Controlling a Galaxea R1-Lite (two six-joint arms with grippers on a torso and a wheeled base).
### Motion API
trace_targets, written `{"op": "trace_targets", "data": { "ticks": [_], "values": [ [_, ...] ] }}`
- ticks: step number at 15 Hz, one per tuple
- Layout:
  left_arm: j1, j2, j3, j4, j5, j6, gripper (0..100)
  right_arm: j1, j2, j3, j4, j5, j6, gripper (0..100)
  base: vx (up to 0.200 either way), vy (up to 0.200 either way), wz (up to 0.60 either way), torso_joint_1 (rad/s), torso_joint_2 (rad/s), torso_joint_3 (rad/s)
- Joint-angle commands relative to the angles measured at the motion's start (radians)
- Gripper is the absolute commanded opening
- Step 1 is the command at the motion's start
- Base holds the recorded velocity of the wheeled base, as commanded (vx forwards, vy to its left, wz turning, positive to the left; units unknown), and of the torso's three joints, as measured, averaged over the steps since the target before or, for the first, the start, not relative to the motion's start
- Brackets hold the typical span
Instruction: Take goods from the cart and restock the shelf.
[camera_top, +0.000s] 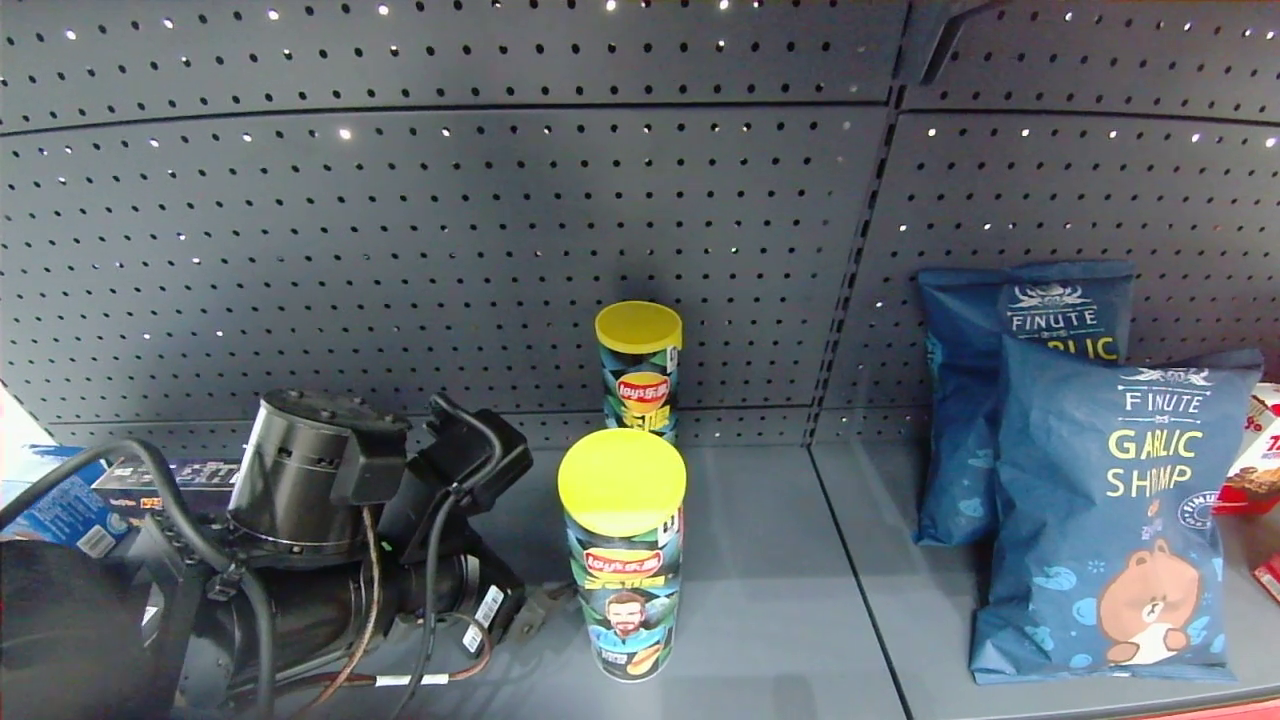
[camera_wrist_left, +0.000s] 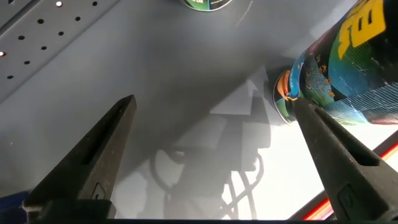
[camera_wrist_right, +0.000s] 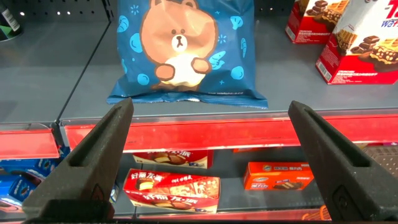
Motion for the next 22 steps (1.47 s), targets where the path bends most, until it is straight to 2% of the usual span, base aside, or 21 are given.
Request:
{"op": "trace_targets", "data": {
  "ticks": [1,11,13,15,19,21,22],
  "values": [
    [-0.004,0.007,-0.004,-0.001,0.001,0.0,100,0.0,0.001,0.0,0.0,-0.001,0.0,100,0.0,0.0,0.0,0.0,0.0,0.0],
    [-0.011,0.022,-0.012,-0.001,0.001,-0.004,100,0.0,0.001,0.0,0.0,-0.001,0.0,100,0.0,0.0,0.0,0.0,0.0,0.0],
    [0.001,0.019,-0.008,-0.001,0.002,-0.004,100,0.0,0.001,0.0,0.0,-0.001,0.0,100,0.0,0.0,0.0,0.0,0.0,0.0],
    [0.052,-0.009,0.011,0.007,0.007,-0.001,100,0.0,0.001,0.0,0.0,-0.001,0.0,100,0.0,0.0,0.0,0.0,0.0,0.0],
    [0.191,-0.15,0.03,0.01,0.007,0.002,100,0.0,0.001,0.0,0.0,0.001,0.0,100,0.0,0.0,0.0,0.0,0.0,0.0],
    [0.206,-0.227,0.036,0.009,0.018,0.003,100,0.0,0.001,0.0,0.0,0.001,0.0,100,0.0,0.0,0.0,0.0,0.0,0.0],
    [0.206,-0.286,0.047,0.013,0.045,0.003,100,0.0,0.001,0.0,0.0,-0.001,0.0,100,0.0,0.0,0.0,0.0,0.0,0.0]
  ]
}}
